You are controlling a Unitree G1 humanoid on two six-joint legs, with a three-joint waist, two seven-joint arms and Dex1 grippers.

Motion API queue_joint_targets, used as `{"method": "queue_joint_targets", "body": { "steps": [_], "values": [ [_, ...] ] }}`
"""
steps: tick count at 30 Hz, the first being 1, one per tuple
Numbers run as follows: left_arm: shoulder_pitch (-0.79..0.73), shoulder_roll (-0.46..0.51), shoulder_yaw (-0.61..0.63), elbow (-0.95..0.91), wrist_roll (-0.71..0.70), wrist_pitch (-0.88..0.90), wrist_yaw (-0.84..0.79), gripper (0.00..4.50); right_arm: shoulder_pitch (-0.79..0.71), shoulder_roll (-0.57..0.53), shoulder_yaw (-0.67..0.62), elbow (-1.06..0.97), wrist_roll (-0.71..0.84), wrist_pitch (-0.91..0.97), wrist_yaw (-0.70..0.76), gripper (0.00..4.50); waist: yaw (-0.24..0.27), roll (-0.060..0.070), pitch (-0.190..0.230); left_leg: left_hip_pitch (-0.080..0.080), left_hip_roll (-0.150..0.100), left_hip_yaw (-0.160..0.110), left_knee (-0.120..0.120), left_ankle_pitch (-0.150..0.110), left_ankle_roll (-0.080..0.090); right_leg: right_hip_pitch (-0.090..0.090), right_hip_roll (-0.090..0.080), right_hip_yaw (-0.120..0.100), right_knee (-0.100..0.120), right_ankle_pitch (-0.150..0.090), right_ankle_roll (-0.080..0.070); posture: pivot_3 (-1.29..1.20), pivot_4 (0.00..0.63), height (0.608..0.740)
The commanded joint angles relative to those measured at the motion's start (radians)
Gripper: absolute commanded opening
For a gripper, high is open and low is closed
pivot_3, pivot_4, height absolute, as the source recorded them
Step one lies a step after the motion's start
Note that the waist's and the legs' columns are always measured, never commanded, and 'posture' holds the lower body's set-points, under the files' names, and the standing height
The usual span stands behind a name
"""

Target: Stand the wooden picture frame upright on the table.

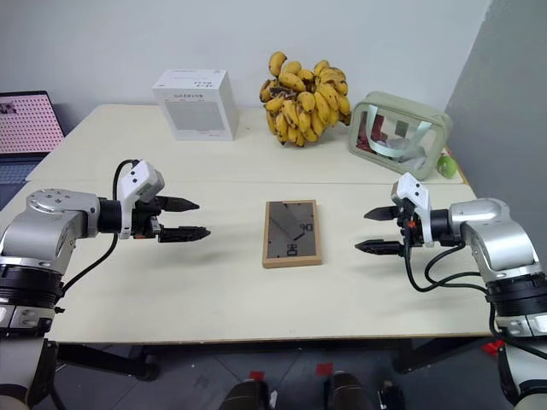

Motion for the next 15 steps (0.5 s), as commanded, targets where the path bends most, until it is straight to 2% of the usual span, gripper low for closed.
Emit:
{"method": "queue_joint_targets", "body": {
  "steps": [1, 11, 15],
  "values": [
    [-0.01, -0.001, 0.009, -0.021, 0.008, -0.033, -0.009, 4.5, -0.001, -0.006, -0.014, -0.018, 0.002, -0.028, 0.008, 4.48, 0.0, 0.0, 0.0, 0.0, 0.0, 0.0, 0.0, 0.0, 0.0, 0.0, 0.0, 0.0, 0.0, 0.0, 0.0, 0.0, 0.15, 0.74],
    [-0.025, -0.061, -0.01, -0.009, -0.004, 0.048, -0.006, 4.5, -0.02, 0.045, -0.005, 0.069, -0.05, -0.083, -0.055, 4.48, 0.0, 0.0, 0.0, 0.0, 0.0, 0.0, 0.001, 0.0, 0.0, 0.0, 0.0, 0.0, 0.002, 0.001, 0.002, 0.0, 0.15, 0.74],
    [-0.037, -0.097, 0.013, -0.023, -0.089, 0.259, -0.015, 4.5, -0.026, 0.067, 0.013, 0.116, -0.087, -0.122, -0.067, 4.48, -0.001, 0.0, 0.0, 0.0, 0.0, 0.0, 0.001, 0.0, 0.0, 0.0, 0.0, 0.0, 0.003, 0.001, 0.002, 0.0, 0.15, 0.74]
  ]
}}
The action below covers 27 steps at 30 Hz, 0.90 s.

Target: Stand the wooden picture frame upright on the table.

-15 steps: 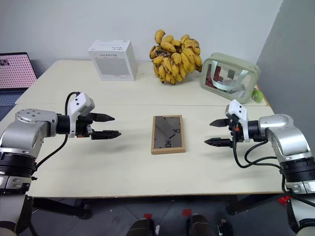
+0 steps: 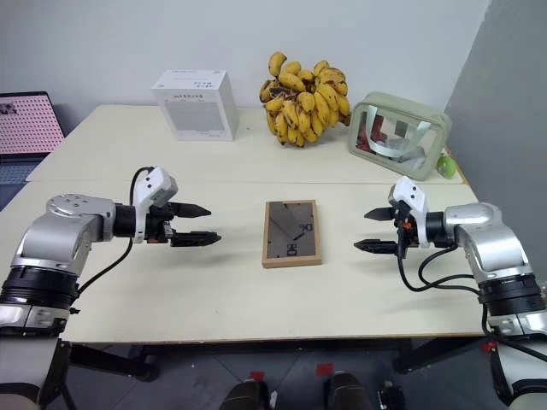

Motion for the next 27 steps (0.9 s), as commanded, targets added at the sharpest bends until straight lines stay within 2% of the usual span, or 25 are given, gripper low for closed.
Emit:
{"method": "queue_joint_targets", "body": {
  "steps": [1, 4, 8, 20, 25, 27],
  "values": [
    [-0.049, -0.023, 0.042, -0.015, -0.103, 0.223, -0.004, 4.5, -0.027, 0.006, 0.012, 0.022, -0.027, -0.056, 0.008, 4.48, -0.001, 0.0, 0.0, 0.0, 0.0, 0.0, 0.0, 0.0, 0.0, 0.0, 0.0, 0.0, 0.0, 0.0, 0.0, 0.0, 0.15, 0.74],
    [-0.085, -0.052, 0.06, 0.051, -0.206, 0.454, -0.042, 4.5, -0.049, 0.059, 0.037, 0.072, -0.052, -0.097, -0.015, 4.02, -0.002, 0.0, 0.0, 0.0, 0.0, -0.001, 0.0, 0.0, 0.0, 0.0, 0.001, -0.001, 0.001, 0.0, 0.0, 0.0, 0.15, 0.74],
    [-0.126, -0.072, 0.048, 0.132, -0.252, 0.612, -0.042, 4.5, -0.065, 0.129, 0.072, 0.132, -0.11, -0.166, -0.065, 2.93, -0.017, 0.0, 0.0, 0.001, 0.0, -0.002, 0.0, 0.0, 0.0, 0.0, 0.002, -0.001, 0.002, 0.0, 0.0, 0.0, 0.15, 0.74],
    [-0.198, -0.195, 0.011, 0.438, -0.164, 0.517, 0.001, 4.5, -0.087, 0.284, 0.11, 0.275, -0.214, -0.255, -0.211, 0.09, -0.021, 0.0, 0.0, 0.001, 0.001, -0.003, 0.0, 0.0, 0.0, 0.0, 0.002, -0.001, 0.003, 0.0, 0.0, 0.0, 0.15, 0.74],
    [-0.204, -0.249, 0.009, 0.507, -0.137, 0.477, 0.014, 4.5, -0.118, 0.34, 0.145, 0.375, -0.292, -0.346, -0.287, 0.03, -0.021, 0.0, 0.0, 0.001, 0.0, -0.003, 0.001, 0.0, 0.0, 0.0, 0.002, -0.001, 0.003, 0.0, 0.0, 0.0, 0.15, 0.74],
    [-0.222, -0.301, 0.04, 0.576, -0.143, 0.492, 0.059, 4.5, -0.133, 0.367, 0.171, 0.424, -0.332, -0.4, -0.32, 0.03, -0.022, 0.0, 0.0, 0.001, 0.0, -0.003, 0.001, 0.0, 0.0, 0.0, 0.002, -0.001, 0.003, 0.0, 0.0, 0.0, 0.15, 0.74]
  ]
}}
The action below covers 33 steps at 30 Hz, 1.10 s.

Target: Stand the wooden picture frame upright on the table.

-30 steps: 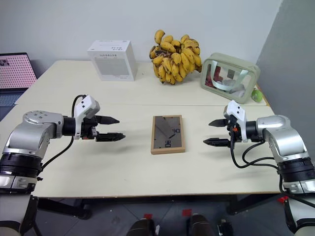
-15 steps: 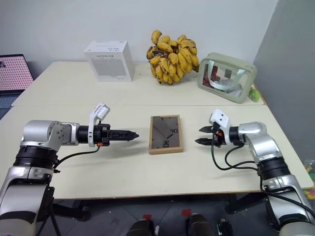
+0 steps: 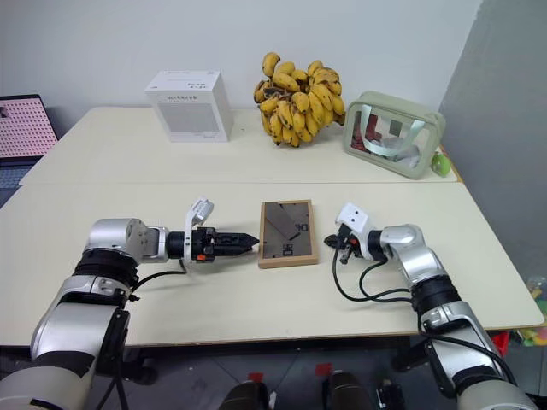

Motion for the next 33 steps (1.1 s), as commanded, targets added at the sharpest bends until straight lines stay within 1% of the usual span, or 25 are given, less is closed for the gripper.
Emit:
{"method": "queue_joint_targets", "body": {
  "steps": [1, 5, 7, 11, 14, 16, 17, 24, 29, 31, 33],
  "values": [
    [-0.03, -0.075, 0.042, 0.093, 0.005, -0.004, 0.057, 4.5, -0.05, 0.046, 0.032, 0.06, -0.067, -0.103, -0.068, 0.03, -0.001, 0.0, 0.0, 0.001, 0.0, 0.0, 0.0, 0.0, 0.0, 0.001, 0.0, 0.0, 0.0, 0.0, 0.0, 0.0, 0.15, 0.74],
    [-0.031, -0.123, 0.044, 0.102, 0.02, -0.036, 0.053, 4.5, -0.076, 0.089, 0.029, 0.097, -0.09, -0.136, -0.104, 0.03, 0.002, 0.0, -0.001, 0.003, 0.0, -0.001, 0.0, 0.0, 0.0, 0.004, 0.0, -0.001, 0.0, 0.0, 0.0, 0.0, 0.15, 0.74],
    [-0.017, -0.131, 0.024, 0.083, 0.037, -0.062, 0.035, 4.5, -0.077, 0.097, 0.026, 0.104, -0.093, -0.142, -0.104, 0.03, 0.004, 0.0, -0.001, 0.004, -0.001, -0.001, 0.001, 0.0, 0.0, 0.005, -0.001, -0.001, 0.0, 0.0, 0.001, 0.0, 0.15, 0.74],
    [-0.015, -0.146, 0.051, 0.079, 0.027, -0.059, 0.031, 4.5, -0.059, 0.101, 0.031, 0.104, -0.109, -0.159, -0.106, 0.03, 0.005, 0.0, -0.001, 0.004, -0.002, -0.001, 0.001, 0.0, 0.0, 0.006, -0.003, 0.0, 0.0, 0.001, 0.001, 0.0, 0.15, 0.74],
    [0.001, -0.147, 0.049, 0.042, 0.02, -0.043, 0.013, 4.5, -0.045, 0.108, 0.034, 0.083, -0.111, -0.155, -0.098, 0.03, 0.004, 0.0, -0.001, 0.004, -0.002, -0.001, 0.001, 0.0, 0.0, 0.006, -0.003, 0.0, 0.0, 0.001, 0.001, 0.0, 0.15, 0.74],
    [0.009, -0.147, 0.057, 0.03, 0.016, -0.041, 0.016, 4.15, -0.042, 0.111, 0.035, 0.081, -0.114, -0.158, -0.099, 0.0, 0.004, 0.0, -0.001, 0.004, -0.002, -0.001, 0.001, 0.0, 0.0, 0.006, -0.002, 0.0, 0.0, 0.001, 0.001, 0.0, 0.15, 0.74],
    [0.011, -0.147, 0.066, 0.028, 0.013, -0.043, 0.021, 4.04, -0.041, 0.111, 0.035, 0.081, -0.114, -0.159, -0.1, 0.0, 0.002, 0.0, -0.001, 0.004, -0.002, -0.001, 0.001, 0.0, 0.0, 0.006, -0.002, 0.0, 0.0, 0.001, 0.001, 0.0, 0.15, 0.74],
    [0.011, -0.157, 0.126, 0.014, -0.008, -0.057, 0.064, 2.59, -0.028, 0.097, 0.028, 0.073, -0.113, -0.17, -0.095, 0.0, -0.001, 0.0, -0.001, 0.004, -0.002, -0.001, 0.0, 0.0, 0.0, 0.005, -0.002, 0.0, 0.0, 0.001, 0.001, 0.0, 0.15, 0.74],
    [0.021, -0.173, 0.196, -0.052, -0.055, -0.022, 0.116, 1.63, -0.001, 0.059, -0.008, -0.027, -0.078, -0.112, -0.075, 0.0, -0.001, 0.0, -0.001, 0.003, -0.002, -0.001, 0.0, 0.0, 0.0, 0.005, -0.002, 0.0, -0.001, 0.001, 0.001, 0.0, 0.15, 0.74],
    [0.035, -0.174, 0.22, -0.111, -0.079, 0.008, 0.14, 1.32, 0.015, 0.019, -0.038, -0.084, -0.062, -0.075, -0.063, 0.0, 0.0, 0.0, -0.001, 0.002, -0.002, -0.001, 0.0, 0.0, 0.0, 0.004, -0.002, -0.001, -0.001, 0.001, 0.001, 0.0, 0.15, 0.74],
    [0.052, -0.18, 0.252, -0.189, -0.106, 0.041, 0.19, 1.29, 0.038, -0.04, -0.082, -0.173, -0.022, 0.001, -0.03, 0.0, 0.001, 0.0, -0.001, 0.002, -0.002, -0.001, 0.0, 0.0, 0.0, 0.004, -0.003, 0.0, -0.001, 0.001, 0.001, 0.0, 0.15, 0.74]
  ]
}}
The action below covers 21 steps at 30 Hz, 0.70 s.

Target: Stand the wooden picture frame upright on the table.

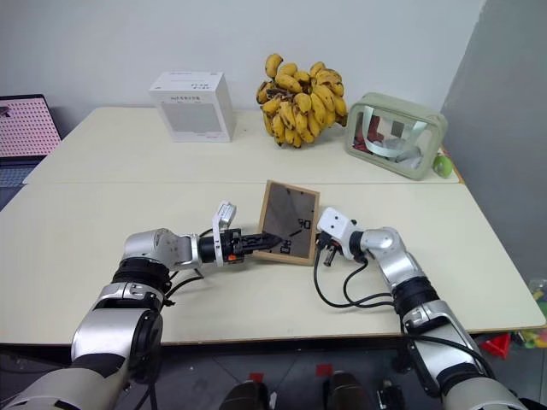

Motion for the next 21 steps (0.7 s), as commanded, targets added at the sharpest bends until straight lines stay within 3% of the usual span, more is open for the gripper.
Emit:
{"method": "queue_joint_targets", "body": {
  "steps": [1, 2, 7, 11, 17, 21],
  "values": [
    [0.017, -0.004, 0.081, -0.18, -0.083, 0.072, 0.075, 1.29, 0.031, -0.118, -0.113, -0.19, 0.096, 0.147, 0.066, 0.0, 0.003, 0.0, 0.0, 0.0, 0.0, 0.0, 0.0, 0.0, 0.0, 0.0, 0.0, 0.0, 0.0, 0.0, 0.0, 0.0, 0.15, 0.74],
    [0.031, -0.004, 0.092, -0.241, -0.104, 0.094, 0.088, 1.29, 0.042, -0.146, -0.135, -0.243, 0.13, 0.208, 0.092, 0.0, 0.004, 0.0, 0.0, -0.001, 0.0, 0.0, 0.0, 0.0, 0.0, 0.0, -0.001, 0.0, 0.0, 0.0, 0.0, 0.0, 0.15, 0.74],
    [0.087, -0.003, 0.157, -0.528, -0.215, 0.197, 0.159, 1.29, 0.042, -0.253, -0.225, -0.488, 0.358, 0.561, 0.219, 0.94, 0.002, 0.0, 0.0, -0.001, 0.0, 0.0, -0.001, 0.0, 0.0, -0.001, -0.001, 0.0, -0.001, 0.0, 0.0, 0.0, 0.15, 0.74],
    [0.111, 0.034, 0.155, -0.667, -0.253, 0.198, 0.18, 1.29, -0.097, -0.2, -0.346, -0.553, 0.617, 0.917, 0.19, 1.84, -0.012, 0.001, 0.001, 0.001, 0.002, 0.0, -0.001, 0.0, 0.0, -0.001, 0.001, 0.0, 0.001, 0.0, 0.0, 0.0, 0.15, 0.74],
    [0.088, 0.03, 0.194, -0.68, -0.302, 0.219, 0.253, 1.29, -0.244, -0.118, -0.376, -0.47, 0.675, 1.008, 0.077, 3.29, -0.005, 0.001, 0.001, 0.004, 0.002, -0.001, -0.001, 0.0, 0.0, 0.002, 0.003, 0.0, 0.001, 0.0, 0.0, 0.0, 0.15, 0.74],
    [0.093, 0.037, 0.206, -0.71, -0.333, 0.224, 0.283, 1.29, -0.272, -0.09, -0.297, -0.468, 0.622, 0.928, 0.057, 4.22, 0.001, 0.001, 0.001, -0.002, 0.001, 0.0, 0.0, 0.0, 0.0, -0.003, 0.001, 0.001, -0.001, 0.0, 0.0, 0.0, 0.15, 0.74]
  ]
}}
